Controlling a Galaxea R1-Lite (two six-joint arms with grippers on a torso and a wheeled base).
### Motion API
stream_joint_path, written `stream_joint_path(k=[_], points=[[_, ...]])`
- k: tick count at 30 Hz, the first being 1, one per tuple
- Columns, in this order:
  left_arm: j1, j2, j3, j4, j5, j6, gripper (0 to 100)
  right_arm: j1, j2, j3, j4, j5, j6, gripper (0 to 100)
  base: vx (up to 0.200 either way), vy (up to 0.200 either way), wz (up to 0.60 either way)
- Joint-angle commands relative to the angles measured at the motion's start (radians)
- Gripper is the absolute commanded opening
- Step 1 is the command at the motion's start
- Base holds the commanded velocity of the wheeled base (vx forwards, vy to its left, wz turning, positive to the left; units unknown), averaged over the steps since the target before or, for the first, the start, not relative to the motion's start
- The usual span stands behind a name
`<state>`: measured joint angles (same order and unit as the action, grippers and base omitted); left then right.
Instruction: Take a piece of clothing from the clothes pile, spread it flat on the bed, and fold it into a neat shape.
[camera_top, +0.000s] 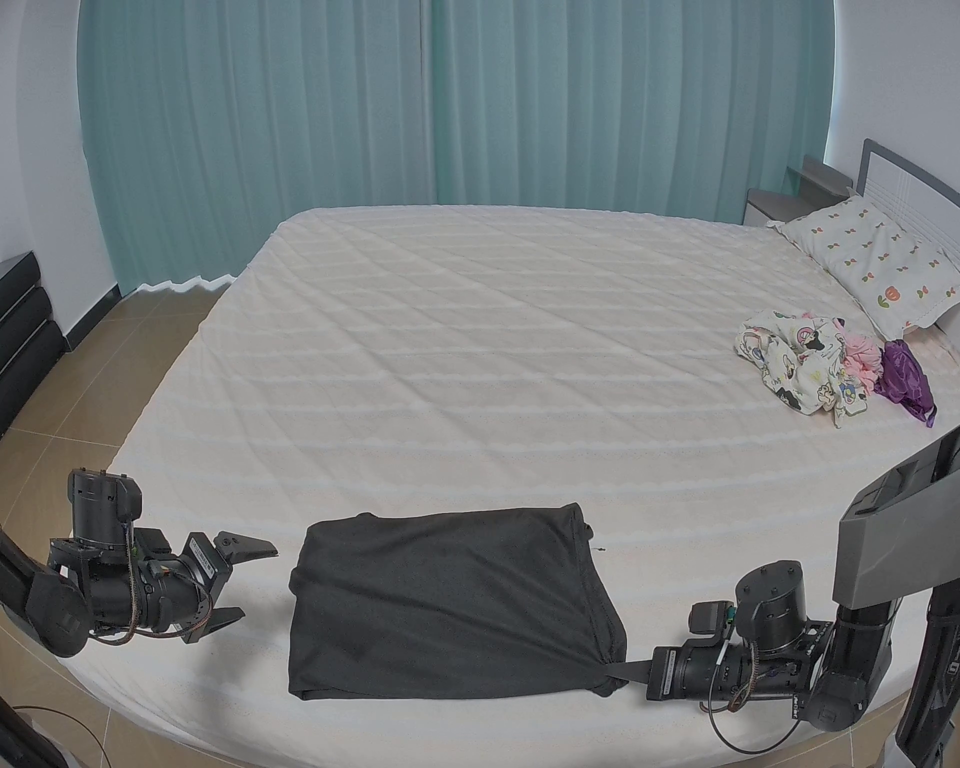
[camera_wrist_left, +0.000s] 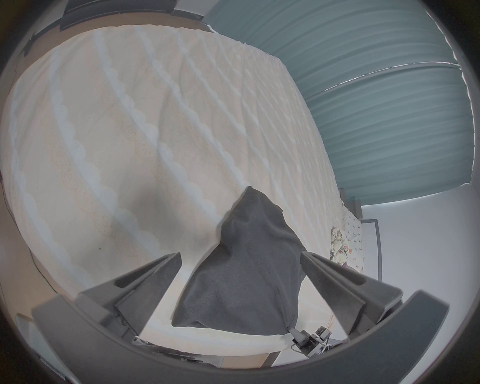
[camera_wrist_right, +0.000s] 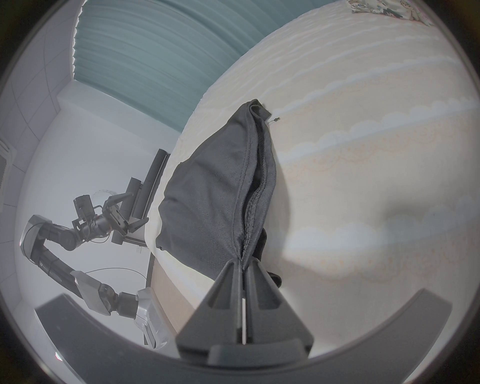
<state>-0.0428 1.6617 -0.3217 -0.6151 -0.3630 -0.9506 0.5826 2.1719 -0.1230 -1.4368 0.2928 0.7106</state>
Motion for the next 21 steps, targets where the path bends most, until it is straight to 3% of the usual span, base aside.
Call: stream_joint_path(k=[1,5,6,13,21], points=[[0.000,0.016,0.004,0.000,-0.001,0.001,100,-0.017,-0.024,0.063,-0.007,0.002,-0.033,0,0.000,0.000,0.00],[0.000,0.018,0.004,-0.002,-0.001,0.001,100,-0.017,-0.014,0.063,-0.017,0.002,-0.036,0,0.000,0.000,0.00],[0.000,0.020,0.004,0.000,-0.001,0.000,100,-0.015,-0.011,0.060,-0.017,0.002,-0.037,100,0.000,0.000,0.00],[0.000,0.027,0.006,0.000,-0.004,0.000,100,-0.052,-0.090,0.042,-0.090,0.002,-0.033,100,0.000,0.000,0.00],[0.000,0.033,0.007,0.000,-0.008,-0.003,100,-0.130,-0.044,-0.191,-0.007,0.002,-0.016,100,0.000,0.000,0.00]])
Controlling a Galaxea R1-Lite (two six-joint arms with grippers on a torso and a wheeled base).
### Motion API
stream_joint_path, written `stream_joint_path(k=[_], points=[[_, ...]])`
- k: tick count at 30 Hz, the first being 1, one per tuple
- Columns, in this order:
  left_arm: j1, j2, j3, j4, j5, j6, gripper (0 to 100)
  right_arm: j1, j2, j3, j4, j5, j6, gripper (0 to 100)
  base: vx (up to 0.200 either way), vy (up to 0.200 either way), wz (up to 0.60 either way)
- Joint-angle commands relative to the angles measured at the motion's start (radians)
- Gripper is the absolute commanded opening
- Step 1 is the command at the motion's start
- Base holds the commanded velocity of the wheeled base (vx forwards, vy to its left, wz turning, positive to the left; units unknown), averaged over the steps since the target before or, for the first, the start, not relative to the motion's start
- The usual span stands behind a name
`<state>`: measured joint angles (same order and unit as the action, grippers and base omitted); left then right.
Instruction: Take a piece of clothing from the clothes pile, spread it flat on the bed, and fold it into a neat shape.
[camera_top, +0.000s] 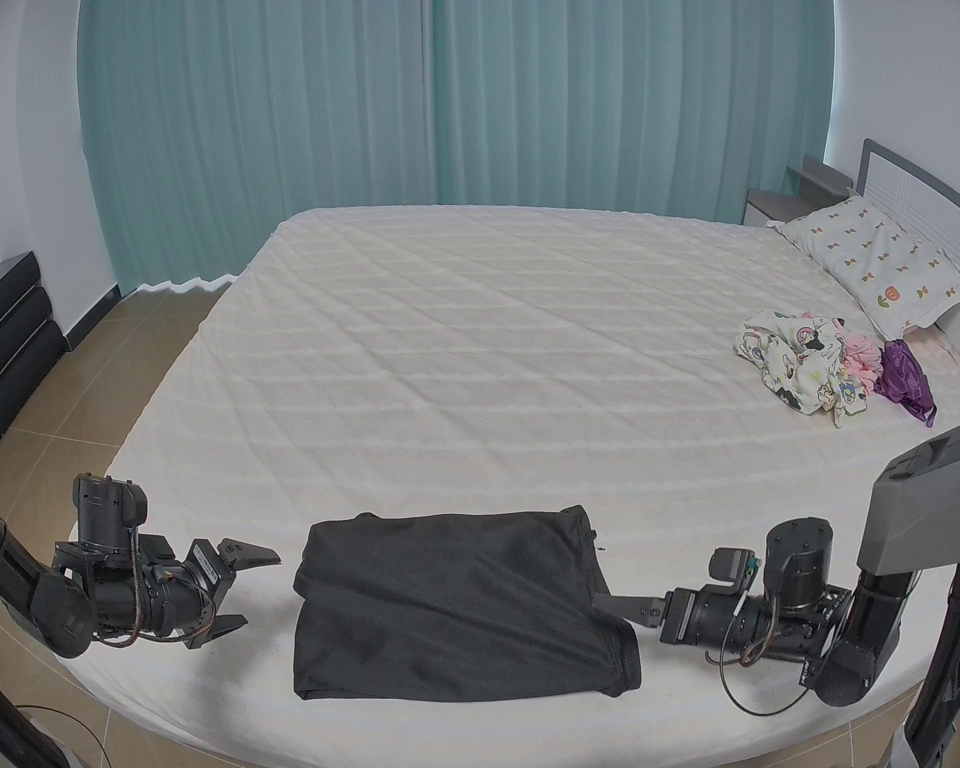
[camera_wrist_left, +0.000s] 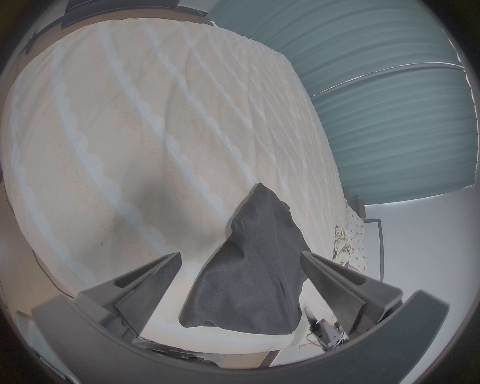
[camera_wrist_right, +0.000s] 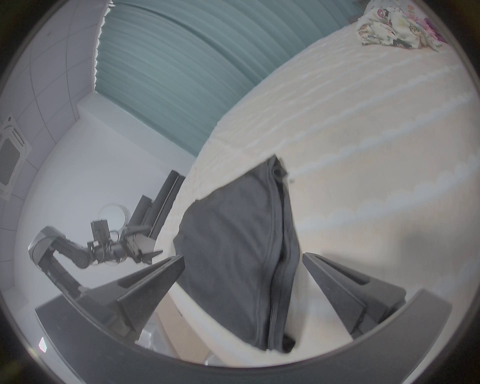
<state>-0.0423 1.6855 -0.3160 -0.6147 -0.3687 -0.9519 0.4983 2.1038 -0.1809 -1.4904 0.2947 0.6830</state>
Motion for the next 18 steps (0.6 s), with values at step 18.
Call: stream_joint_path(k=[18], points=[[-0.007,0.060,0.031,-0.005,-0.059,0.001,100,-0.021,0.275,-0.749,0.426,-0.126,0.033,100,0.000,0.000,0.00]])
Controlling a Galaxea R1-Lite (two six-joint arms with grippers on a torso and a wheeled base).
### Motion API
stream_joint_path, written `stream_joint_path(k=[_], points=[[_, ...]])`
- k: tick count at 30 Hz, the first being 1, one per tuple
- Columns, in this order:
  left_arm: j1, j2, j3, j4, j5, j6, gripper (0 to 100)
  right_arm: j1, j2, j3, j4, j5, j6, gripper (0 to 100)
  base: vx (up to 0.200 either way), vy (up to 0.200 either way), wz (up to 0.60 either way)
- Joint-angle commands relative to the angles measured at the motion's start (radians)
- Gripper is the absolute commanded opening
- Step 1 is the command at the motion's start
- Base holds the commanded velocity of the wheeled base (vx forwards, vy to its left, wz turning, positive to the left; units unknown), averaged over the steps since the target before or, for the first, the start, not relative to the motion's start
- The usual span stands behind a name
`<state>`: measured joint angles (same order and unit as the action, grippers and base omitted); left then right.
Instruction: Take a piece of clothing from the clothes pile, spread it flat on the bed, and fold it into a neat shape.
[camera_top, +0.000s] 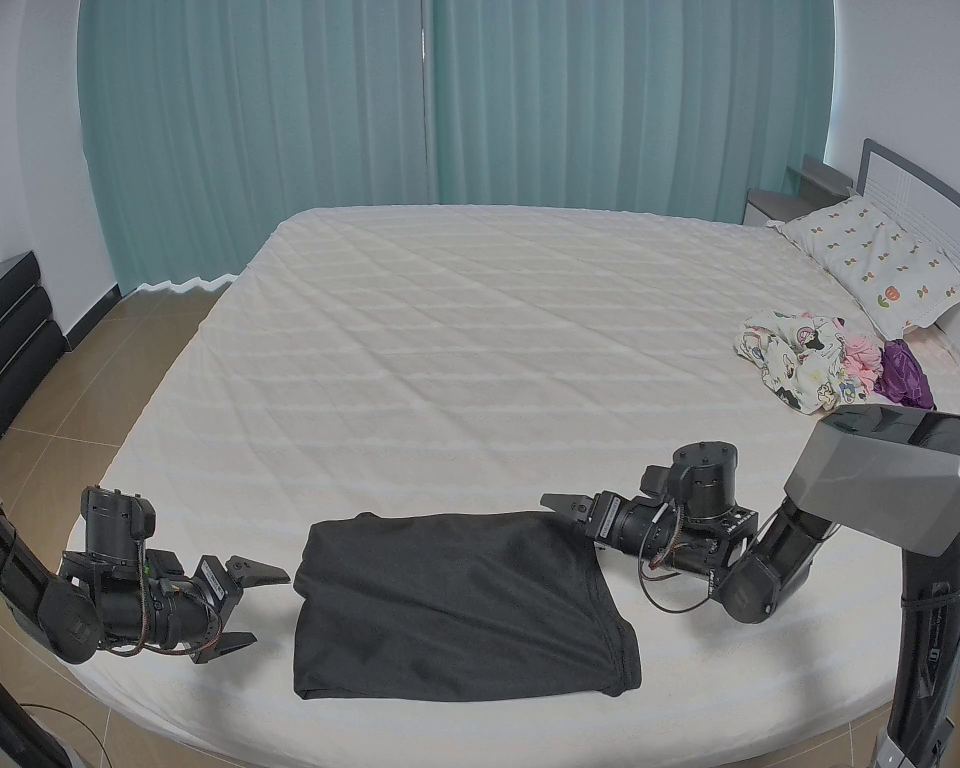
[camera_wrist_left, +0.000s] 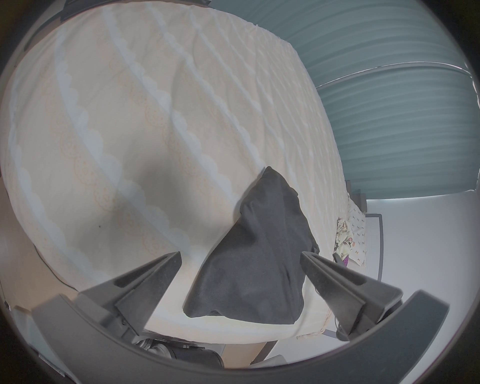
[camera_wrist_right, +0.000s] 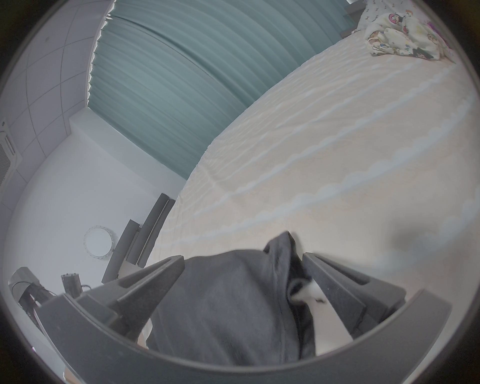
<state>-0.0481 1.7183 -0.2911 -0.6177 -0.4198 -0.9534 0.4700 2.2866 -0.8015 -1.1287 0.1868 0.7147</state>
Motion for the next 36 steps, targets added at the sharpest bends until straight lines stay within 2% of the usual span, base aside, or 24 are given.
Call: stream_joint_path(k=[1,2,3,12,13,14,15,16,29,30,36], points=[[-0.001,0.029,0.006,-0.002,-0.008,0.002,100,0.007,0.094,-0.133,0.066,-0.020,0.002,100,0.000,0.000,0.00],[-0.001,0.030,0.006,-0.002,-0.008,0.004,100,0.007,0.111,-0.145,0.067,-0.033,0.002,100,0.000,0.000,0.00],[-0.001,0.030,0.006,-0.002,-0.008,0.004,100,0.007,0.114,-0.145,0.067,-0.035,0.002,0,0.000,0.000,0.00],[0.001,0.026,0.012,-0.001,-0.007,0.002,100,-0.002,0.123,-0.174,0.058,-0.056,0.017,0,0.000,0.000,0.00],[0.001,0.027,0.018,-0.002,-0.008,0.002,100,-0.007,0.123,-0.197,0.058,-0.096,0.049,0,0.000,0.000,0.00],[0.001,0.027,0.018,-0.002,-0.008,0.002,100,-0.007,0.123,-0.197,0.058,-0.096,0.049,0,0.000,0.000,0.00],[0.001,0.030,0.023,-0.002,-0.008,0.002,100,-0.013,0.122,-0.214,0.060,-0.136,0.092,0,0.000,0.000,0.00],[0.001,0.030,0.023,-0.005,-0.008,0.002,100,-0.021,0.122,-0.216,0.058,-0.144,0.108,0,0.000,0.000,0.00],[-0.004,0.041,0.027,-0.020,-0.010,0.001,100,-0.063,0.154,-0.228,0.044,-0.148,0.123,0,0.000,0.000,0.00],[-0.004,0.041,0.027,-0.020,-0.010,0.001,100,-0.063,0.154,-0.228,0.044,-0.148,0.123,100,0.000,0.000,0.00],[-0.004,0.049,0.026,-0.024,-0.010,0.001,100,-0.062,0.139,-0.188,-0.022,-0.148,0.117,100,0.000,0.000,0.00]])
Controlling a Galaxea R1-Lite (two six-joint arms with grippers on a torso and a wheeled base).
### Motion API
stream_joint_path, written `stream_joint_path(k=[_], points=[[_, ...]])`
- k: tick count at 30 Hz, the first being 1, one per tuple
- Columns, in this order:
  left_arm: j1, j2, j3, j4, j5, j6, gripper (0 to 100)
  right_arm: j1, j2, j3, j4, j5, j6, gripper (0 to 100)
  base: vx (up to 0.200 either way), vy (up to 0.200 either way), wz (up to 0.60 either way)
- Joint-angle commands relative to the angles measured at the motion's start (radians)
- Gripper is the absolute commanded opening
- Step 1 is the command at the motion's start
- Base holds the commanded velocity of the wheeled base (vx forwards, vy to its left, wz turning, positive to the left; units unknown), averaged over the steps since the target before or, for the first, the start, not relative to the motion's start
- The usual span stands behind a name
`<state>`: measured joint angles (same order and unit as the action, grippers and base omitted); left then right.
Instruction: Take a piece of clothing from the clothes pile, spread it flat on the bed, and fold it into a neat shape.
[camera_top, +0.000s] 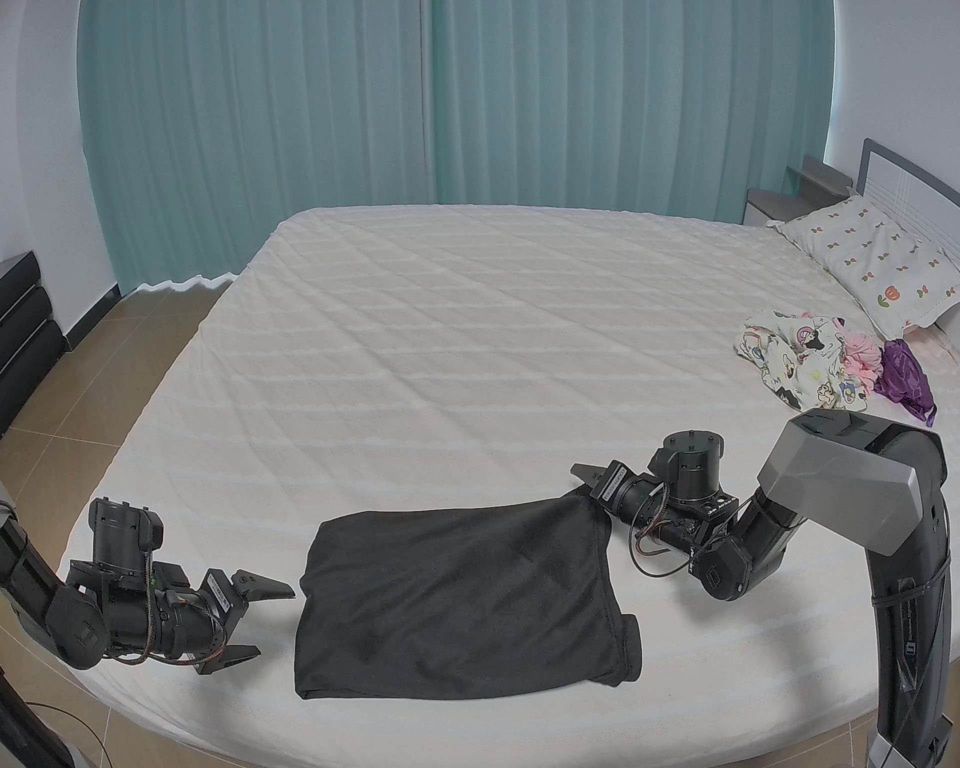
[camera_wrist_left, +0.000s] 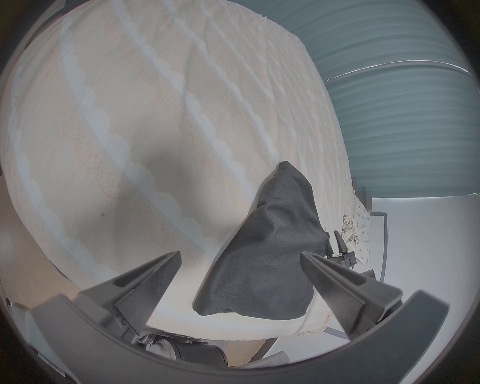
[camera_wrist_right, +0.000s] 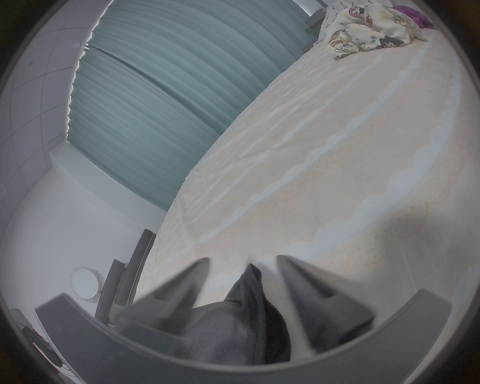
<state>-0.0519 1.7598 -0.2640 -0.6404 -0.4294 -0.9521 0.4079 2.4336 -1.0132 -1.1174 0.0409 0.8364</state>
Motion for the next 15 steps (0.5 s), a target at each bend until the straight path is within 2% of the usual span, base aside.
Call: stream_joint_path(k=[1,7,11,15], points=[[0.000,0.007,-0.001,-0.001,0.000,0.001,100,-0.004,-0.016,0.041,-0.061,-0.001,-0.010,100,0.000,0.000,0.00],[0.000,-0.006,0.019,-0.036,0.000,0.001,100,-0.047,-0.143,0.143,-0.073,0.036,-0.019,100,0.000,0.000,0.00],[0.000,-0.068,0.066,-0.116,0.000,0.006,100,-0.072,-0.300,0.278,-0.078,0.074,-0.020,100,0.000,0.000,0.00],[0.001,-0.123,0.106,-0.206,0.020,0.012,100,-0.078,-0.489,0.381,-0.061,0.068,-0.049,100,0.000,0.000,0.00]])
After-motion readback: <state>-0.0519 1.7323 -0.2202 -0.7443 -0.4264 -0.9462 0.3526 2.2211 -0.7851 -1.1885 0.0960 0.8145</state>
